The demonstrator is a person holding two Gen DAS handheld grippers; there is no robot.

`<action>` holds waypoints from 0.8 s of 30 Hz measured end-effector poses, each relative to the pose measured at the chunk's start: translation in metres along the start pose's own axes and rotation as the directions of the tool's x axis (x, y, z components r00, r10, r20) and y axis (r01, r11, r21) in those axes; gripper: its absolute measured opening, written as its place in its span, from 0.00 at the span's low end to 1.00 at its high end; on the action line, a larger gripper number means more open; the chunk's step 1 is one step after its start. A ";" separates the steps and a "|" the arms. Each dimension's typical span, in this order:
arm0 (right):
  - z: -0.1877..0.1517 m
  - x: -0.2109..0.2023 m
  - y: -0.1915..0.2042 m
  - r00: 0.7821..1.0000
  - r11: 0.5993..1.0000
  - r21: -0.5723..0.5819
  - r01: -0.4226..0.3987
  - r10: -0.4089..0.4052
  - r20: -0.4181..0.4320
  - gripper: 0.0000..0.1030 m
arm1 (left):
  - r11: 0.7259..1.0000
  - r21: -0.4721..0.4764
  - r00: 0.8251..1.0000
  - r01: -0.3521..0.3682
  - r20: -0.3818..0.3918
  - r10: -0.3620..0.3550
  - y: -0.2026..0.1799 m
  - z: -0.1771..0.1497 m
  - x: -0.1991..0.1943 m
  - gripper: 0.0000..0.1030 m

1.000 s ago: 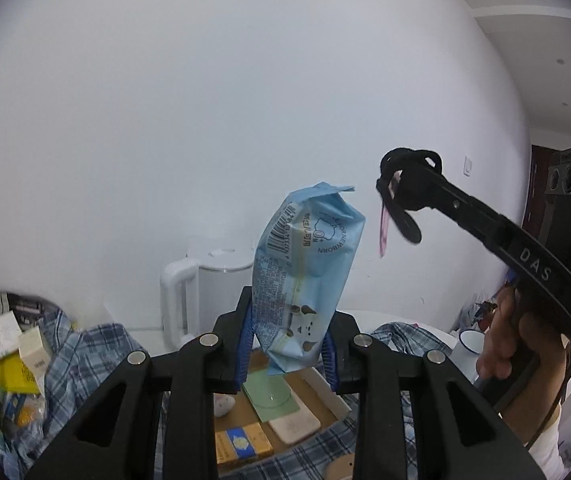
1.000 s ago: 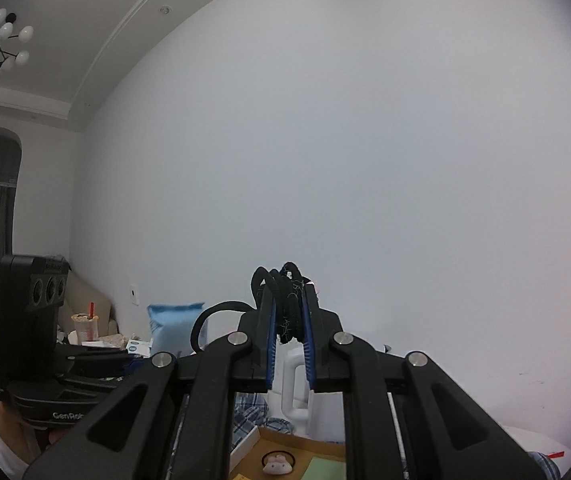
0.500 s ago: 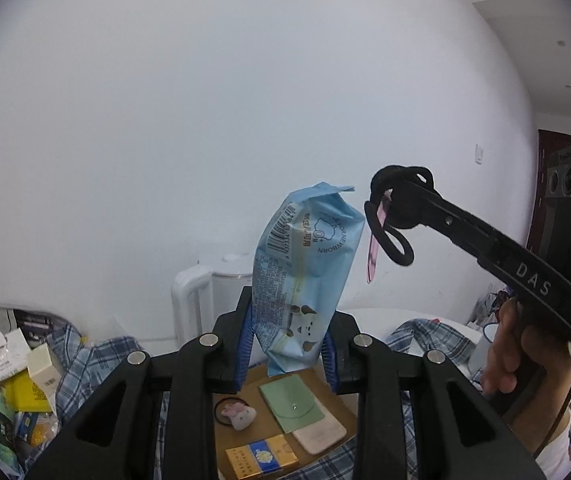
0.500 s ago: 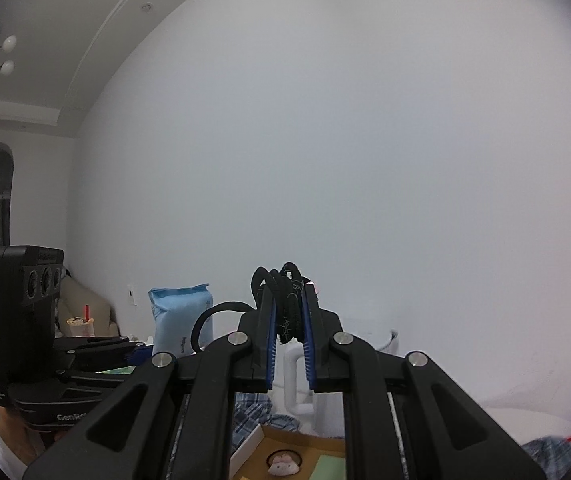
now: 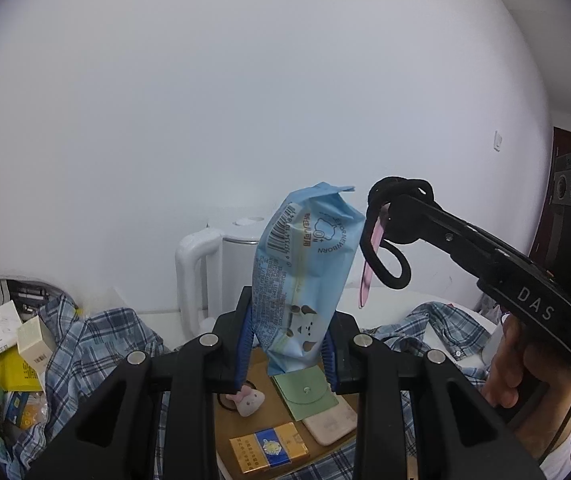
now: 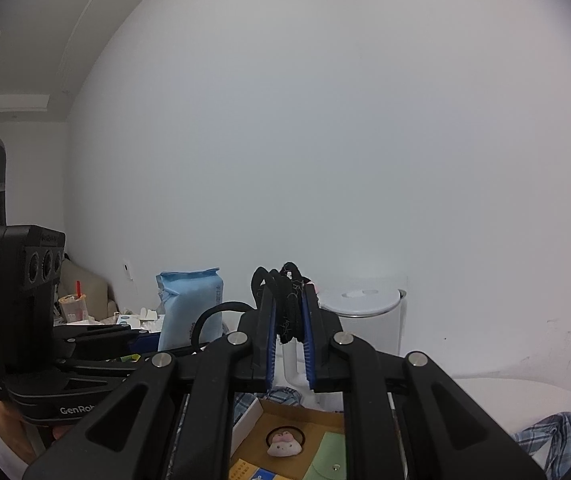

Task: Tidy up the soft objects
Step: 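Carry the wipe pack with the left gripper while the right gripper carries the hair ties over the box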

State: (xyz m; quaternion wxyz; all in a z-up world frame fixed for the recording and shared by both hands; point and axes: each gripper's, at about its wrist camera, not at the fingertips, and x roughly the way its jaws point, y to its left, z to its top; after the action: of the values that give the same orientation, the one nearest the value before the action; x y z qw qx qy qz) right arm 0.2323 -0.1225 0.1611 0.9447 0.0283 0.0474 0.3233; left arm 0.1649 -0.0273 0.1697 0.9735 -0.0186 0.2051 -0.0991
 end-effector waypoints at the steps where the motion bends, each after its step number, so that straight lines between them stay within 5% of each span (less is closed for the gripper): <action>1: 0.000 -0.001 -0.002 1.000 1.000 0.002 0.000 0.000 -0.004 0.10 | 1.000 0.000 1.000 -0.002 -0.006 0.002 0.001 -0.001 0.003 0.30; 24: -0.013 0.016 -0.016 0.993 1.000 0.025 0.011 -0.008 -0.117 0.10 | 0.999 -0.020 0.993 -0.029 -0.119 0.026 0.021 -0.021 0.051 0.30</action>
State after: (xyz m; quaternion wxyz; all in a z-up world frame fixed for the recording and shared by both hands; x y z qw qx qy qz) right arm 0.2536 -0.1248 0.1460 0.9415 0.0212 0.1067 0.3191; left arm 0.2056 -0.0171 0.1291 0.9606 -0.0202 0.2640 -0.0842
